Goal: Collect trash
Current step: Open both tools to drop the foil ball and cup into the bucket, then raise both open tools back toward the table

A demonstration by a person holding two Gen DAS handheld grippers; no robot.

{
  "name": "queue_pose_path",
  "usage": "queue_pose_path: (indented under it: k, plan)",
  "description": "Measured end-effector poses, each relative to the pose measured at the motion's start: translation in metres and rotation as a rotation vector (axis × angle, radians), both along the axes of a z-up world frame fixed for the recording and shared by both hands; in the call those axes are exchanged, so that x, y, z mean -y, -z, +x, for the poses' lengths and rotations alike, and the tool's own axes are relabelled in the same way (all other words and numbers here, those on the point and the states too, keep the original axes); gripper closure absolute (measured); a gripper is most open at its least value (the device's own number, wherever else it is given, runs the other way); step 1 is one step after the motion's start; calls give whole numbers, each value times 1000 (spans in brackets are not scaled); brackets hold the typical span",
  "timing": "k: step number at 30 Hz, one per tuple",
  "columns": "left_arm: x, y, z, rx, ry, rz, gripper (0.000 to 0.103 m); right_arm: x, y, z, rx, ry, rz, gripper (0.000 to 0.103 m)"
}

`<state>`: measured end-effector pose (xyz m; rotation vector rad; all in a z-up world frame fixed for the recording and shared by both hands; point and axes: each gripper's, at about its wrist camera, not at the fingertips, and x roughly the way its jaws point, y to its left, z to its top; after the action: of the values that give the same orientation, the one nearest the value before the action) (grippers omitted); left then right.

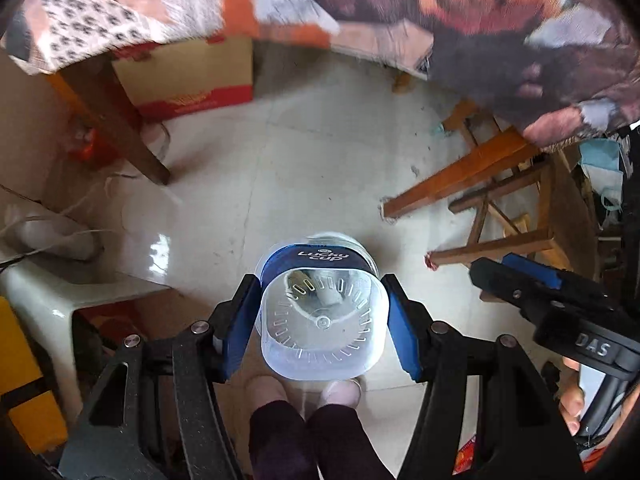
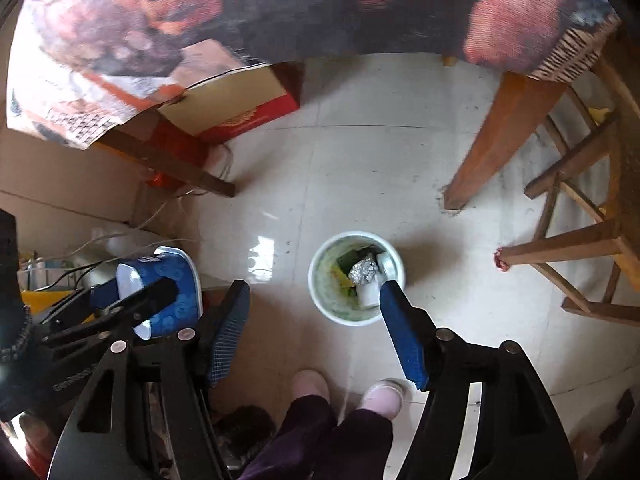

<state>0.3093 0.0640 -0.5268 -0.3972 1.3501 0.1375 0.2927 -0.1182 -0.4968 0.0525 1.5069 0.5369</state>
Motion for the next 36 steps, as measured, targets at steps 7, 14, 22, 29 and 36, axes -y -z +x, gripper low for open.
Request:
queue_pose_path:
  k: [7,14,22,29,36]
  plan:
    - [29,28,22,-69,82,-84,42,17,-14,8,-3,62,-30,39]
    - [50,30,30,-156,135,-56,39,21,-35,15,22,99,-32,39]
    - [40,-42,19,-91,117,-29,39,22,-93,10,70,120,-13,39]
    - [28,-132,5,-2,89,-2,39,24,-171,-3,135,134,6,39]
    - [19,-236,-20,122,71,25,39,20,-258,-20,233,136,39,39]
